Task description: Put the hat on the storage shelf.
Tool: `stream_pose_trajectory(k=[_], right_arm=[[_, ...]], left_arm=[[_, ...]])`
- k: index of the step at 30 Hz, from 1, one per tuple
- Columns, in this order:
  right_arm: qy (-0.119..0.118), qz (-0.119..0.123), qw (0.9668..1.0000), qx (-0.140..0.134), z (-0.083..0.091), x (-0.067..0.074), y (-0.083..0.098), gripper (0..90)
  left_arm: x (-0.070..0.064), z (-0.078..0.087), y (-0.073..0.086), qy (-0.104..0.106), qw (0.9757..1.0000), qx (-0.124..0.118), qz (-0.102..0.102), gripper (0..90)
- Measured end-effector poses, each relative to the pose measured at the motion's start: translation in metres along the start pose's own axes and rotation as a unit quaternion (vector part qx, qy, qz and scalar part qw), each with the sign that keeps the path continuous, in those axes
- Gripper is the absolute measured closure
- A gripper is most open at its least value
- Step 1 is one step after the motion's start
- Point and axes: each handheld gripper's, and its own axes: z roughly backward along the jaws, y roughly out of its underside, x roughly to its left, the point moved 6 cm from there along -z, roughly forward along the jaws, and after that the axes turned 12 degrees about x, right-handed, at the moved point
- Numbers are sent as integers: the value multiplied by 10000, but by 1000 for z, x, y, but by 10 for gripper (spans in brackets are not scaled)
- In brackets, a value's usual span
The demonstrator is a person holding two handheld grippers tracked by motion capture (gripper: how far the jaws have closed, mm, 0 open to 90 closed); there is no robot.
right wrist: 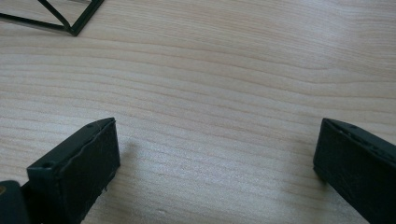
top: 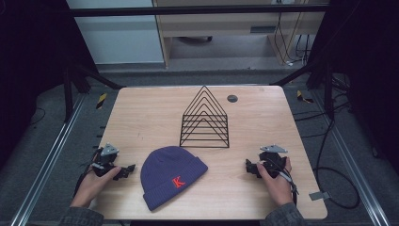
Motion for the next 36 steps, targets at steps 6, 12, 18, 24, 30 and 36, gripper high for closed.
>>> stream_pose_trajectory(k=[6,12,18,24,30,36], right_arm=[[-12,-29,10000,5,-1,1,-1,6],[-6,-28,10000,3,-1,1,-2,6],[-27,12,10000,-3,-1,2,-2,8],[-135,181,9997,-48,2,3,-1,104],[-33,482,9981,-379,18,10,-9,134],[-153,683,9965,-449,28,26,-9,121]], left_arm=[[-2,5,-2,161,9998,114,-11,76],[-9,14,-7,287,9995,23,-90,100],[-16,30,-13,296,9994,-167,-31,100],[-37,57,-33,285,9982,-487,-201,111],[-52,67,-44,275,9979,-407,-420,151],[-60,67,-57,121,9989,-68,-448,163]])
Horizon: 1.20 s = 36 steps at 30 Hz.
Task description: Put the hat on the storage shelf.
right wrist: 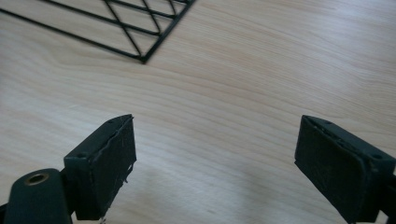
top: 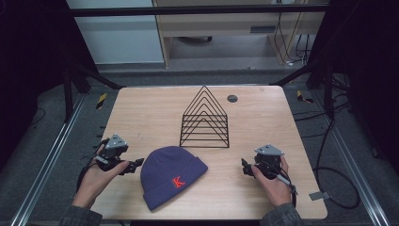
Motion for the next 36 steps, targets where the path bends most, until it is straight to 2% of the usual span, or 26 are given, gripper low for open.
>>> stream_pose_trajectory(k=[3,7,11,16,21,23,26,36], right_arm=[[-60,284,9996,-63,7,14,-1,114],[-193,391,9990,-64,9,21,-2,135],[-229,425,9988,-27,8,21,-2,157],[-254,357,9990,8,9,21,-1,169],[-259,362,9990,74,7,20,0,169],[-270,346,9990,78,7,20,0,169],[-267,361,9989,97,7,20,0,169],[-283,378,9988,137,6,21,1,167]], left_arm=[[0,-4,-4,-150,9995,254,77,152],[1,-8,-6,-128,9989,397,201,146],[0,-18,-9,-162,9979,610,163,158],[-2,-26,-10,-149,9970,755,108,190],[-7,-39,-10,22,9961,872,126,249],[-11,-47,-7,94,9946,1032,86,274],[-14,-55,-5,133,9933,1143,84,309],[-17,-68,-4,217,9913,1292,107,371]])
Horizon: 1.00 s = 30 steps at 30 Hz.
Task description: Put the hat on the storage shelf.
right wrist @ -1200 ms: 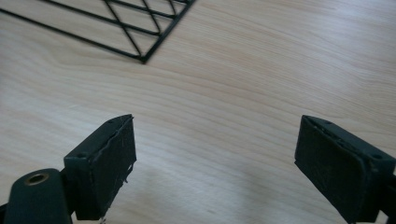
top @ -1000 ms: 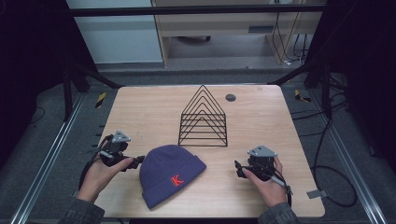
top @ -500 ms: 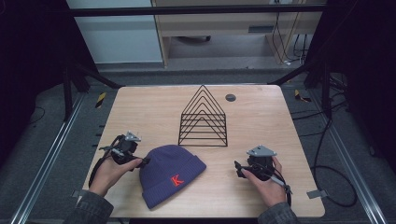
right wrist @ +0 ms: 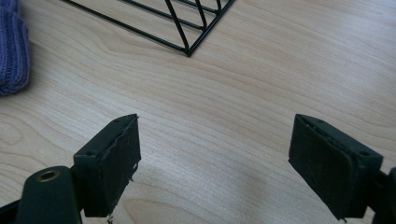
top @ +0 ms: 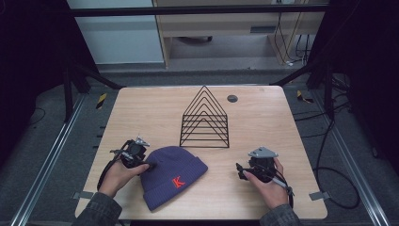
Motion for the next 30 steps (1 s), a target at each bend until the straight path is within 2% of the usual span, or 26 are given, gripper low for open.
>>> stream_pose_trajectory(k=[10,16,17,18,21,25,30], right_arm=[[-30,-20,10000,-1,0,1,0,163],[-8,0,10000,-17,1,0,0,163],[5,11,10000,-31,1,-1,-1,163],[-3,-23,10000,-35,2,-1,-1,163],[0,-15,10000,-15,1,-1,0,163],[6,-24,10000,-14,1,-1,0,163],[18,-9,10000,-19,1,-1,0,163]], left_arm=[[0,-5,-2,152,9999,32,67,469],[-4,-6,-1,268,9996,97,50,602],[-4,-5,-1,276,9996,100,37,602],[-5,-5,-1,292,9995,106,24,669],[-7,-4,-2,244,9996,99,-45,708],[-7,0,-2,70,9998,87,-167,754],[-9,17,-3,-70,9996,-184,-217,776]])
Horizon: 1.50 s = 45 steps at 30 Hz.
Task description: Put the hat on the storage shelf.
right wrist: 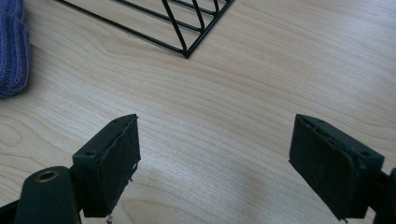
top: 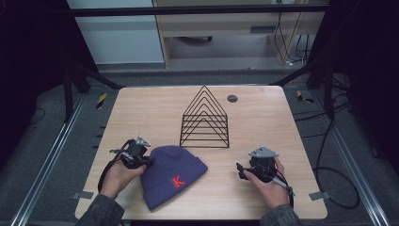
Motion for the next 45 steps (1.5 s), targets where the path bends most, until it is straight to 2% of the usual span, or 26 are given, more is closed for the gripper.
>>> stream_pose_trajectory(k=[7,10,12,16,24,28,31,33,34,35,36,37,38,39,40,41,42,45], right_arm=[[6,-3,10000,-2,0,-1,0,165],[-17,-49,10000,3,1,0,0,165],[-18,-48,10000,3,1,0,0,165],[20,-11,10000,-4,0,-1,0,166],[29,-34,10000,-33,1,-2,0,166],[54,53,9999,-99,4,1,-2,171],[40,86,9998,-193,8,4,-5,178],[-6,41,9997,-223,10,6,-6,181],[-59,23,9995,-324,13,7,-8,189],[-59,23,9995,-324,13,7,-8,189],[-163,-39,9989,-437,18,10,-12,198],[-179,-39,9986,-501,21,12,-15,201],[-198,-25,9982,-565,25,14,-18,204],[-210,3,9977,-638,29,17,-22,208],[-210,3,9977,-638,29,17,-22,208],[-281,75,9965,-779,38,23,-31,214],[-281,75,9965,-779,38,23,-31,214],[-359,305,9946,-927,51,34,-44,217]], left_arm=[[-5,21,-6,-232,9993,-212,-208,781],[-10,35,-11,-409,9978,-362,-377,782],[-11,40,-11,-426,9974,-406,-411,782],[-18,56,-16,-499,9952,-570,-624,783],[-28,92,-26,-745,9884,-774,-1077,785],[-32,109,-31,-784,9850,-896,-1253,786],[-36,123,-36,-721,9831,-1023,-1340,787],[-38,134,-39,-787,9807,-1089,-1424,788],[-39,144,-42,-834,9781,-1149,-1525,789],[-39,144,-42,-834,9781,-1149,-1525,789],[-40,149,-44,-852,9771,-1179,-1555,789],[-42,160,-47,-906,9744,-1227,-1652,789],[-42,160,-47,-906,9744,-1227,-1652,789],[-43,170,-50,-961,9722,-1267,-1721,790],[-43,170,-50,-961,9722,-1267,-1721,789],[-43,176,-52,-978,9708,-1308,-1758,789],[-43,181,-53,-987,9697,-1341,-1789,789],[-42,199,-59,-1024,9660,-1450,-1880,789]])
